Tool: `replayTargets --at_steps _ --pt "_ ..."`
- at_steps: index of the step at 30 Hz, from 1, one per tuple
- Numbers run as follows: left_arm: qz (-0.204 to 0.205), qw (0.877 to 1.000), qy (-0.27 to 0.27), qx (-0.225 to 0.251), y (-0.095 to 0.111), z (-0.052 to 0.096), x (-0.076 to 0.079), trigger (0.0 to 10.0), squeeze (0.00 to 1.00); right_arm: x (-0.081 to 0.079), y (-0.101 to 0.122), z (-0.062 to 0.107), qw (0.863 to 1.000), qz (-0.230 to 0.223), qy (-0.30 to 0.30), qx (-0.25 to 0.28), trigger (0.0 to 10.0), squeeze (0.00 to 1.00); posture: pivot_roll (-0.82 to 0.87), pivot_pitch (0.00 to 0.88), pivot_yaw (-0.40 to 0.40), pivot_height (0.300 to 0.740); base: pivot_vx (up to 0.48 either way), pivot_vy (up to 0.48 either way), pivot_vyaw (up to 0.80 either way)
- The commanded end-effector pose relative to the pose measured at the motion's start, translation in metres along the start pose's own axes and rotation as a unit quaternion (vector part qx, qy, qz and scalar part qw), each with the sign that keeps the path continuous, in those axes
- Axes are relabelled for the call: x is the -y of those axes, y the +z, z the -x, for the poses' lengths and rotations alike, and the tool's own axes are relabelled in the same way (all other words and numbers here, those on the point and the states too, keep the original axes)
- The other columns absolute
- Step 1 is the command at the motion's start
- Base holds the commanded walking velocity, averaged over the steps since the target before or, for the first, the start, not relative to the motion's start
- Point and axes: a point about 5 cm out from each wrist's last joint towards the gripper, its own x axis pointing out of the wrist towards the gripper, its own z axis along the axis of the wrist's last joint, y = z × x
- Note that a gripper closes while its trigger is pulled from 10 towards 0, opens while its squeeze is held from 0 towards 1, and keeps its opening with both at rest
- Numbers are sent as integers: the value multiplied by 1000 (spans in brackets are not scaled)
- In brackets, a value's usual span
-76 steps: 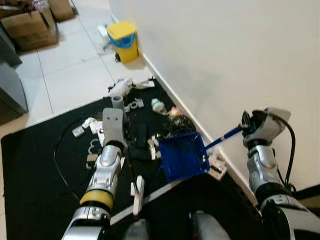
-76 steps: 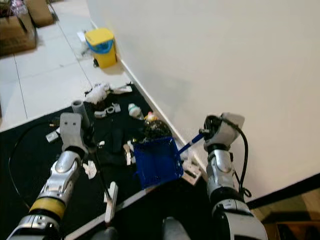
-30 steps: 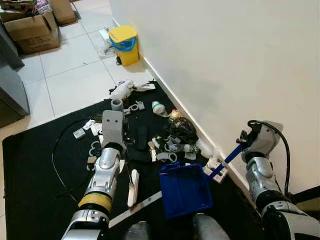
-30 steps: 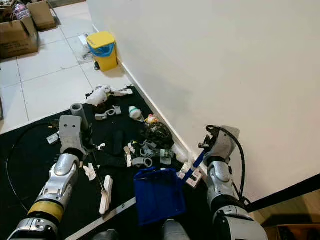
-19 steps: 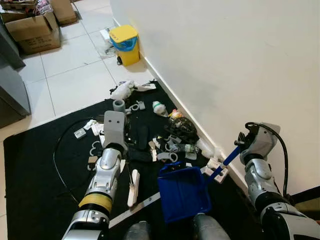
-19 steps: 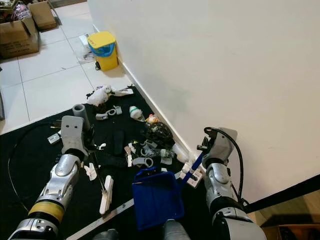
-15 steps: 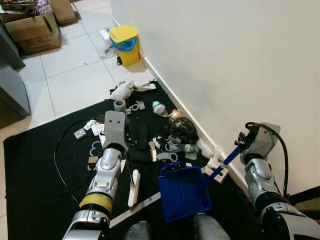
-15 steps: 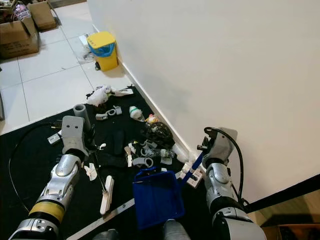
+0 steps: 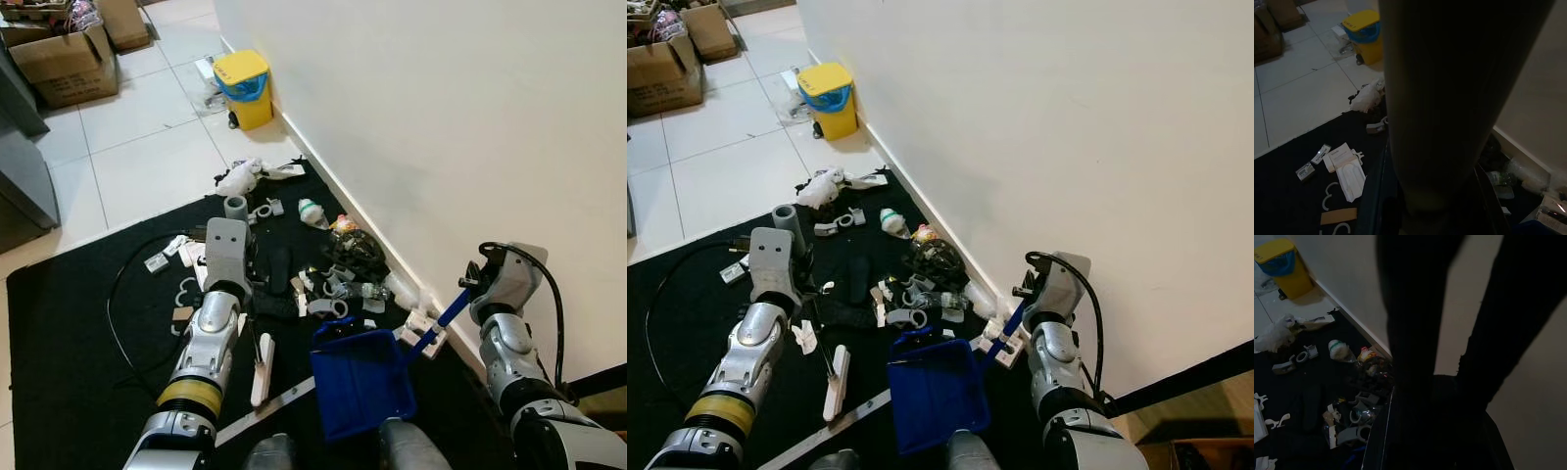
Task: Sweep floor
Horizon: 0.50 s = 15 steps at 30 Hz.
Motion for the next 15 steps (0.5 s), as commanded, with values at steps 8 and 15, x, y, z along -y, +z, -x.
replayTargets --at_steps 8,15 --pt "5 1000 5 -18 -7 1 -1 10000 0 0 1 -1 1000 -3 0 3 10000 0 17 70 9 740 0 0 0" --pt "4 1000 2 -17 -6 0 0 10000 0 5 7 -2 1000 -1 -14 21 10000 0 20 79 10 740 0 0 0"
